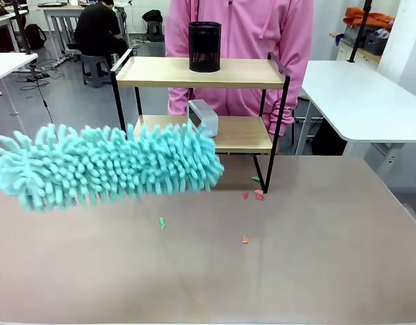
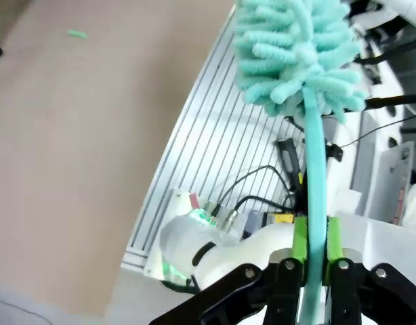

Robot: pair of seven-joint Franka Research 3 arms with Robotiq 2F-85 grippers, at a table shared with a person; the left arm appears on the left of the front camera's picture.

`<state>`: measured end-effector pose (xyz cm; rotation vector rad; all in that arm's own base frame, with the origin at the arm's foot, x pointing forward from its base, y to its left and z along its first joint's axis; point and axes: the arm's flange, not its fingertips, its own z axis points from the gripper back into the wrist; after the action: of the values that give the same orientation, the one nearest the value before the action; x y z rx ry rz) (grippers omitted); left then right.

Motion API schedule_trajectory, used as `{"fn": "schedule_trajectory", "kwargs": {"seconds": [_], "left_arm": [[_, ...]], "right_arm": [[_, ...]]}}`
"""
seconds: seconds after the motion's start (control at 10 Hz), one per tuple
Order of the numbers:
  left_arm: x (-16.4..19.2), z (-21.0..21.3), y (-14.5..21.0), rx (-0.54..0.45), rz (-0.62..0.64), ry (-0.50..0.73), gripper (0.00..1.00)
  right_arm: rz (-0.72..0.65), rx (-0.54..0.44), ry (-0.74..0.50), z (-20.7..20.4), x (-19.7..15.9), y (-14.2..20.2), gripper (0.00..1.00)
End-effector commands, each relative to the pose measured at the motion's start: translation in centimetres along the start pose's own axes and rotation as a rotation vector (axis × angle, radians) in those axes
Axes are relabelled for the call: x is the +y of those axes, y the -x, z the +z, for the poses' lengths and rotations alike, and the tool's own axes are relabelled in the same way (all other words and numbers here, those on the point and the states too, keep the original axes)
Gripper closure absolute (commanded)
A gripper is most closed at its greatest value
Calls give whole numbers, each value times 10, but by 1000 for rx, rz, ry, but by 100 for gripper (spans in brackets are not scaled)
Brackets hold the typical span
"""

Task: Clean the shelf.
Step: Hand the Duster back to the human.

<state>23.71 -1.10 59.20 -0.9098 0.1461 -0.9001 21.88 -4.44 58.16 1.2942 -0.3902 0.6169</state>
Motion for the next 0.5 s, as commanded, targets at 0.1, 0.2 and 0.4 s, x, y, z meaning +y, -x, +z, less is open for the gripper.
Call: {"fn": "schedule_trajectory", "kwargs": {"seconds": [0.1, 0.2, 0.4], "left_arm": [[0, 0, 0, 0, 0, 0, 88], [-2, -15, -32, 117, -65, 8, 88], [-19, -36, -64, 234, -159, 9, 88]], "right_arm": [[0, 0, 0, 0, 0, 0, 0], [88, 75, -56, -37, -8, -20, 0], [160, 122, -78, -98, -18, -41, 0]]}}
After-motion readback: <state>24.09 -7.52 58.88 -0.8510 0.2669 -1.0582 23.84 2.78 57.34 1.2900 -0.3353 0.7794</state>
